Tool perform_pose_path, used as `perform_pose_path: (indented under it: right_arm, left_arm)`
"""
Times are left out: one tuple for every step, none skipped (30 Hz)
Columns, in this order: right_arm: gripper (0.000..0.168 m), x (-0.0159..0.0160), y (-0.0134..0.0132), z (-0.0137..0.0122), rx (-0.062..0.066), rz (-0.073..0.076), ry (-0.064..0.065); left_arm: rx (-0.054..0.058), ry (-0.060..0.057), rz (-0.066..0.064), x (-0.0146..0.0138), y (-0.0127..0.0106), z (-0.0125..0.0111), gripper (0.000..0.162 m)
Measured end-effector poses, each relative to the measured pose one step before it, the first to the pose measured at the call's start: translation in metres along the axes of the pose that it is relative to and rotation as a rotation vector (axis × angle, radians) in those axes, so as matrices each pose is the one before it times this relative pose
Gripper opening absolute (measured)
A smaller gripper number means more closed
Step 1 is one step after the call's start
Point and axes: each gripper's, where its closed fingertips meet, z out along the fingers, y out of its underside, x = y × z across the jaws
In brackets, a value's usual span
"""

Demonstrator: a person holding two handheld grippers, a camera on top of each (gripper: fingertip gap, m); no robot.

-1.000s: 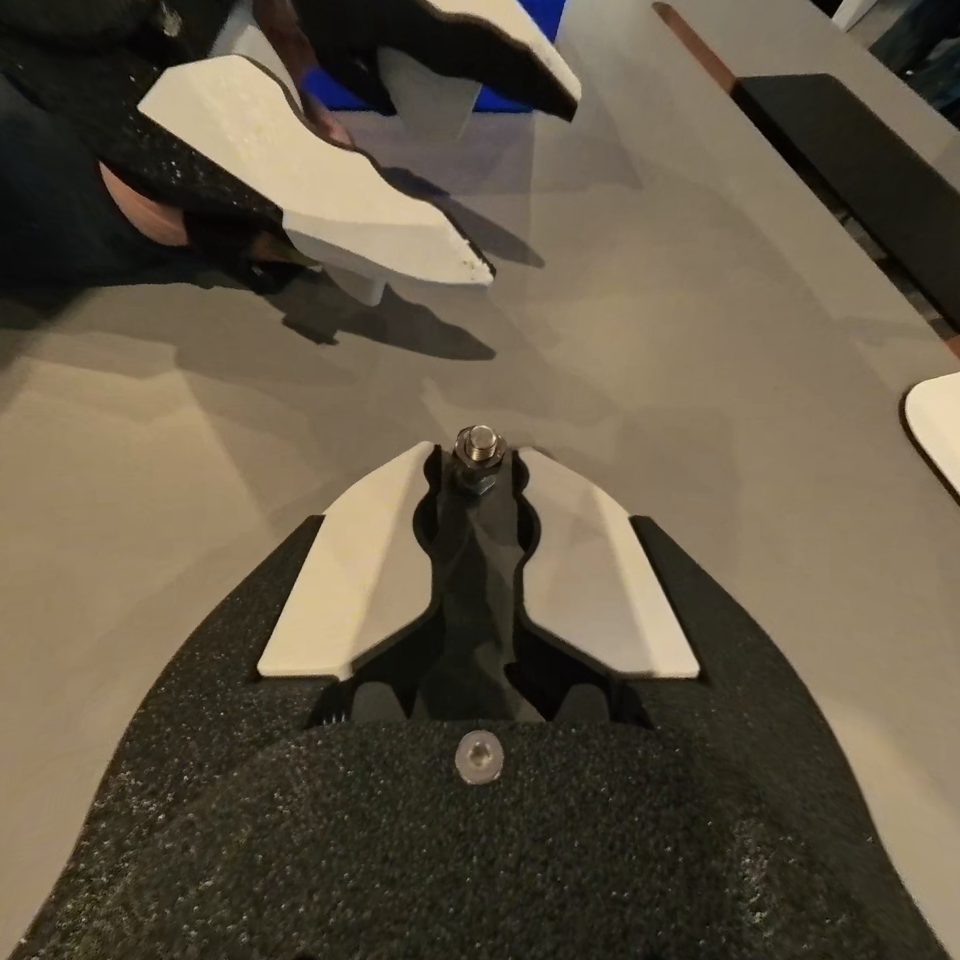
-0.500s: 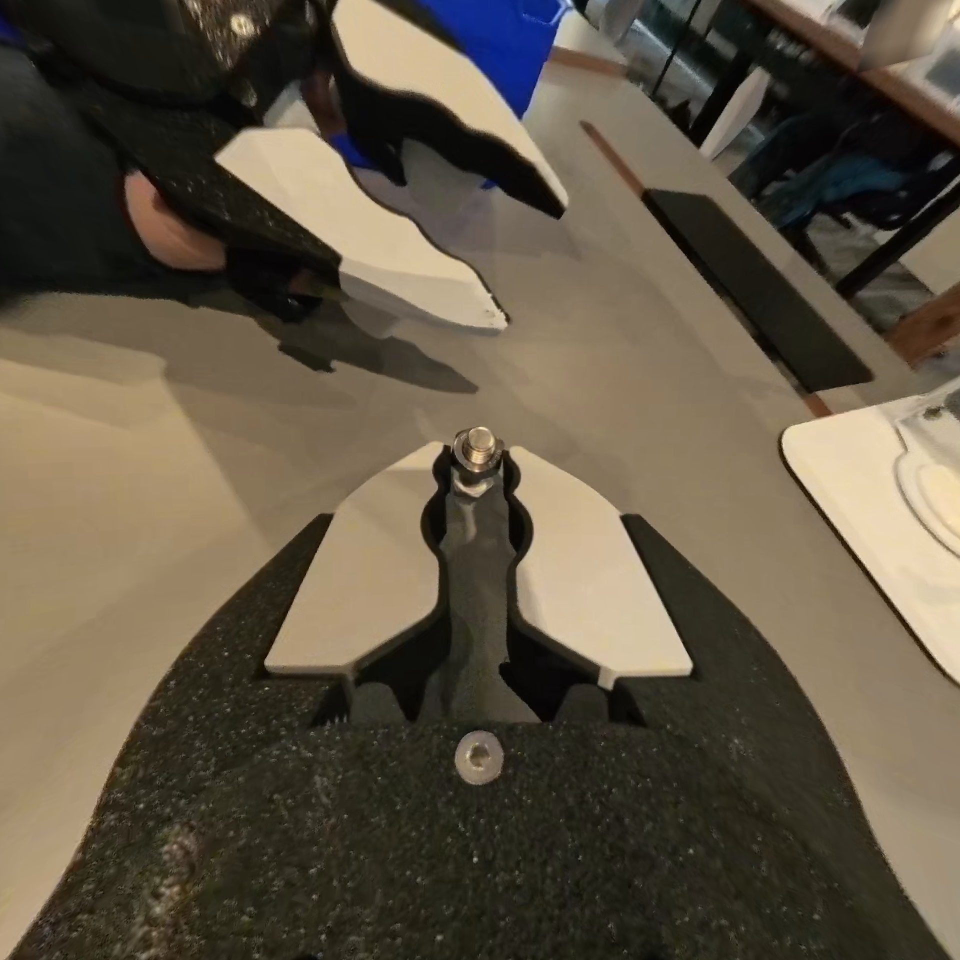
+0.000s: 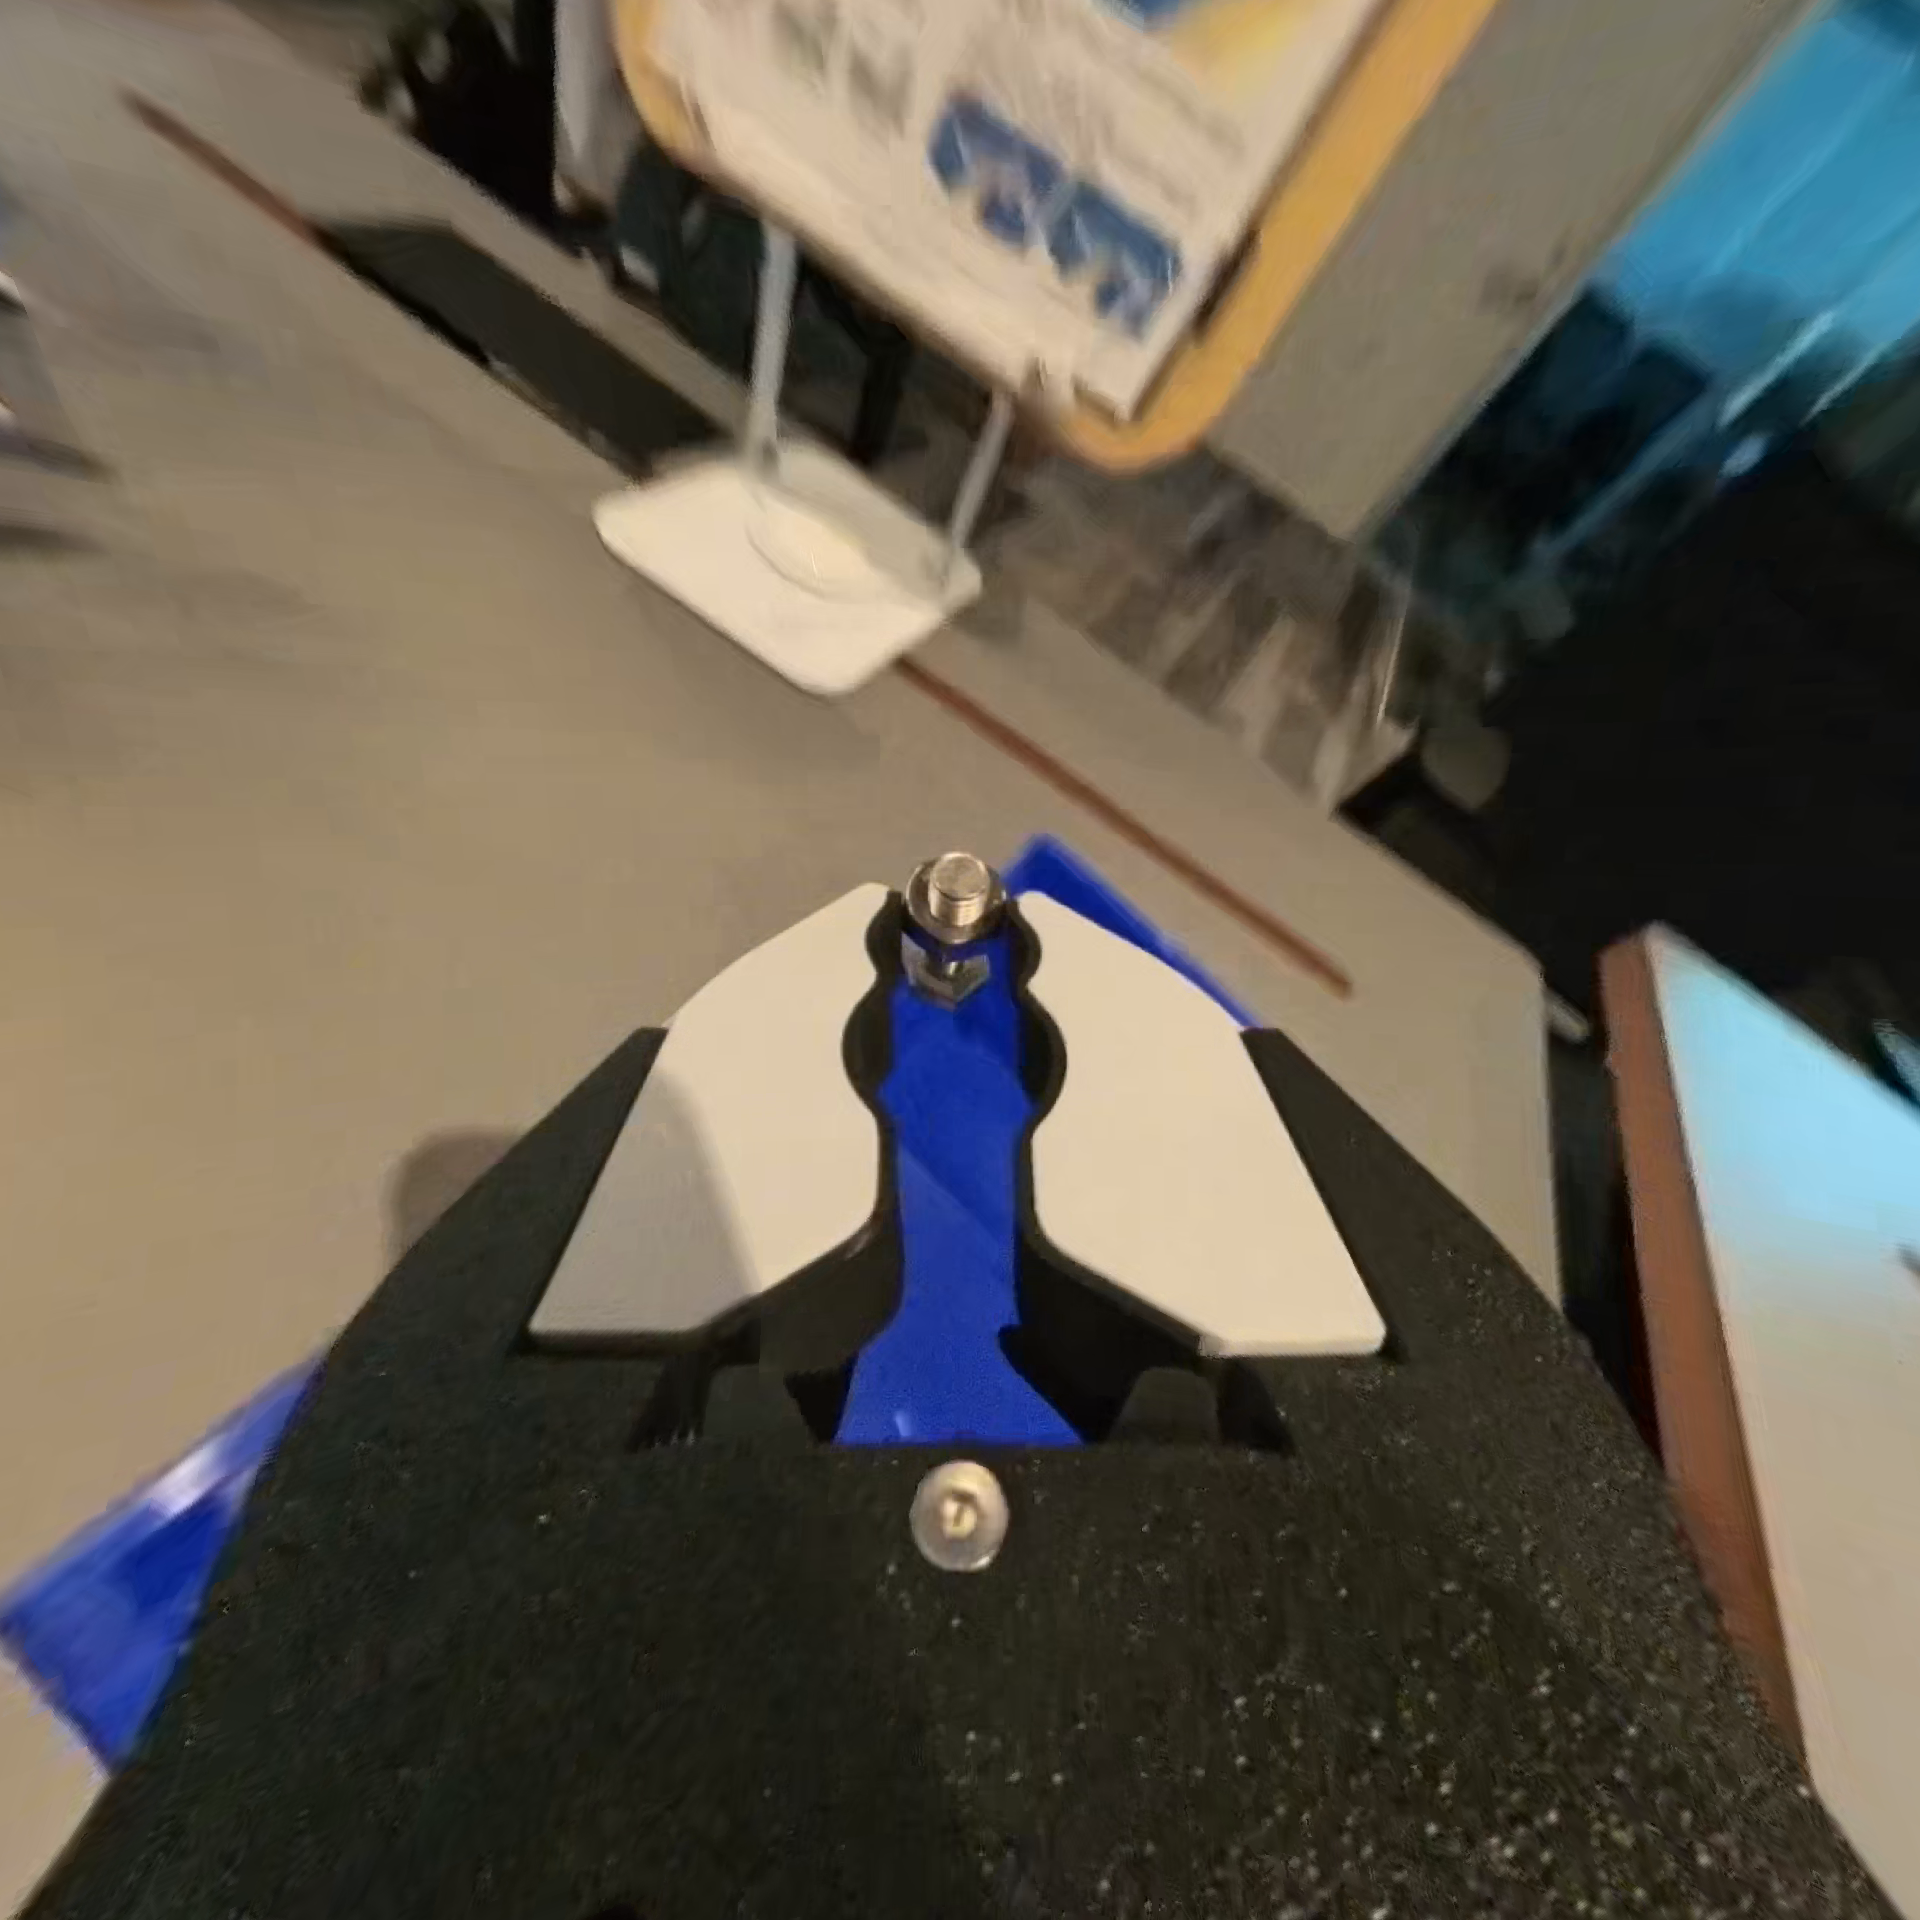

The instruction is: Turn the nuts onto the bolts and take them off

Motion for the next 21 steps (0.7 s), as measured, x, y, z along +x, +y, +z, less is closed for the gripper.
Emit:
perform_pose_path:
  right_arm:
    - [0.018,0.01049,0.02226,0.00434,-0.0591,0.0212,-0.0116]
    - [0.018,0.00810,0.02033,0.00578,-0.0512,0.0144,-0.0114]
    - [0.019,0.00408,0.01736,0.00634,-0.0417,0.0111,-0.0225]
    - [0.019,0.00247,0.01459,0.00627,-0.0360,0.0172,-0.0218]
    - [0.019,0.00243,0.01129,0.00603,-0.0268,0.0151,-0.0124]
    - [0.019,0.00270,0.00773,0.00552,-0.0108,0.0043,-0.0004]
    - [0.019,0.00225,0.00578,0.00506,-0.0033,-0.0014,0.0031]
    - [0.019,0.00091,0.00479,0.00489,-0.0050,0.0026,-0.0030]
    - [0.019,-0.00042,0.00404,0.00485,-0.0067,0.0097,-0.0101]
    - [0.019,-0.00157,0.00333,0.00471,-0.0064,0.0118,-0.0167]
    - [0.019,-0.00158,0.00315,0.00435,-0.0119,0.0064,-0.0137]
    - [0.019,-0.00154,0.00297,0.00390,-0.0155,0.0030,-0.0105]
    - [0.019,-0.00208,0.00252,0.00347,-0.0147,0.0015,-0.0124]
    - [0.019,-0.00200,0.00271,0.00317,-0.0175,0.0005,-0.0113]
    - [0.019,-0.00180,0.00313,0.00278,-0.0187,-0.0007,-0.0092]
    - [0.019,-0.00158,0.00300,0.00232,-0.0184,-0.0022,-0.0072]
    - [0.019,-0.00100,0.00267,0.00188,-0.0147,-0.0042,-0.0031]
    - [0.019,-0.00069,0.00227,0.00149,-0.0116,-0.0041,-0.0008]
    - [0.019,-0.00029,0.00158,0.00105,-0.0072,-0.0004,0.0003]
    - [0.020,0.00008,-0.00056,0.00001,0.0050,0.0041,0.0021]
    - [0.021,-0.00004,-0.00184,-0.00081,0.0106,0.0073,-0.0004]
  left_arm:
    - [-0.0009,0.0012,0.0022,0.00038,0.00015,0.00025,0.037]
    - [-0.0009,0.0004,0.0040,0.00038,0.00007,0.00011,0.037]
    - [-0.0001,0.0007,0.0046,0.00052,-0.00007,-0.00001,0.037]
    - [0.0001,0.0019,0.0045,0.00067,-0.00009,0.00000,0.038]
    - [-0.0006,0.0026,0.0041,0.00069,0.00011,0.00014,0.038]
    - [-0.0012,0.0022,0.0034,0.00054,0.00014,0.00016,0.038]
    - [-0.0014,0.0017,0.0028,0.00046,0.00015,0.00034,0.038]
    - [-0.0014,0.0015,0.0024,0.00036,0.00010,0.00020,0.038]
    - [-0.0013,0.0005,0.0018,0.00022,0.00022,0.00020,0.038]
    - [-0.0005,0.0010,0.0016,0.00025,-0.00006,0.00013,0.038]
    - [-0.0001,0.0020,0.0016,0.00036,0.00003,0.00005,0.038]
    - [-0.0003,0.0021,0.0015,0.00037,0.00004,0.00005,0.038]
    - [-0.0005,0.0011,0.0017,0.00032,0.00003,0.00005,0.038]
    - [-0.0007,0.0011,0.0018,0.00033,0.00014,0.00015,0.038]
    - [-0.0004,0.0013,0.0020,0.00036,0.00003,-0.00004,0.038]
    - [-0.0005,0.0012,0.0022,0.00030,0.00003,0.00005,0.038]
    - [-0.0010,0.0012,0.0023,0.00038,0.00015,0.00015,0.038]
    - [-0.0011,0.0011,0.0022,0.00031,0.00005,0.00023,0.038]
    - [-0.0009,0.0009,0.0017,0.00027,0.00008,0.00012,0.038]
    - [-0.0007,0.0005,0.0010,0.00009,0.00014,0.00009,0.038]
    - [0.0000,0.0003,0.0003,0.00014,0.00005,0.00004,0.038]
